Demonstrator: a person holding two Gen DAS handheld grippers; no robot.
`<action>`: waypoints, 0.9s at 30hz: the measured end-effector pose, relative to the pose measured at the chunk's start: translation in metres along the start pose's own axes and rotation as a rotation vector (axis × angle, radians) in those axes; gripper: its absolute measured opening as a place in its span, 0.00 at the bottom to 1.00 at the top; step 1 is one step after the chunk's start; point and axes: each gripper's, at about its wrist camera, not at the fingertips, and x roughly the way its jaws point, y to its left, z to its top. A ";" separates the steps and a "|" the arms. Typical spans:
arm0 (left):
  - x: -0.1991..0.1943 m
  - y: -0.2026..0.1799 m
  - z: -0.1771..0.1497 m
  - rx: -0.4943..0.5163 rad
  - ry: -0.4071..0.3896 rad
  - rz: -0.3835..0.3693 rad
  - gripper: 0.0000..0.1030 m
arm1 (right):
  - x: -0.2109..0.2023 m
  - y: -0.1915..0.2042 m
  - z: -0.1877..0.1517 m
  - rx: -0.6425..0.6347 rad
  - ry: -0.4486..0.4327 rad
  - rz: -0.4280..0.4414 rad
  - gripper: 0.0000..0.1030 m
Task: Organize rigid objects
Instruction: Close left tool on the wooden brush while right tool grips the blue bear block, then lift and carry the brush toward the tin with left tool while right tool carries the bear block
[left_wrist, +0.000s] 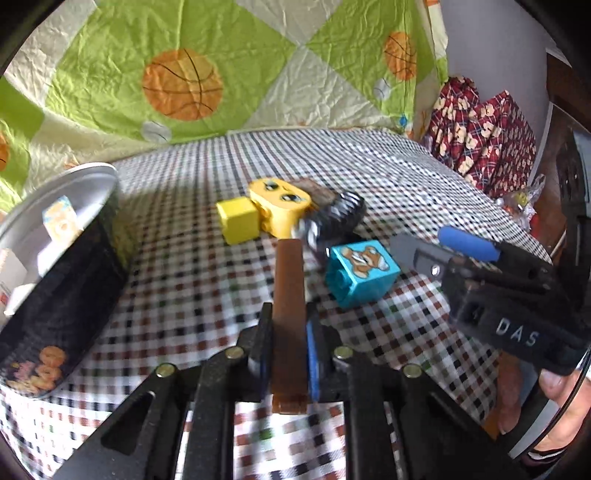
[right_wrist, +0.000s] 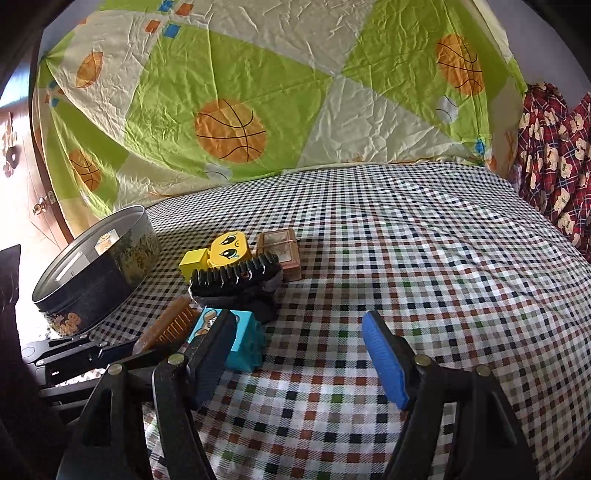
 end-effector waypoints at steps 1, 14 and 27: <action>-0.003 0.004 0.001 -0.008 -0.013 0.009 0.13 | 0.001 0.005 0.000 -0.011 0.004 0.005 0.70; 0.002 0.042 0.006 -0.071 -0.029 0.076 0.13 | 0.028 0.041 0.004 -0.114 0.146 -0.040 0.70; -0.009 0.044 0.002 -0.073 -0.104 0.072 0.13 | 0.028 0.047 -0.004 -0.186 0.109 -0.061 0.44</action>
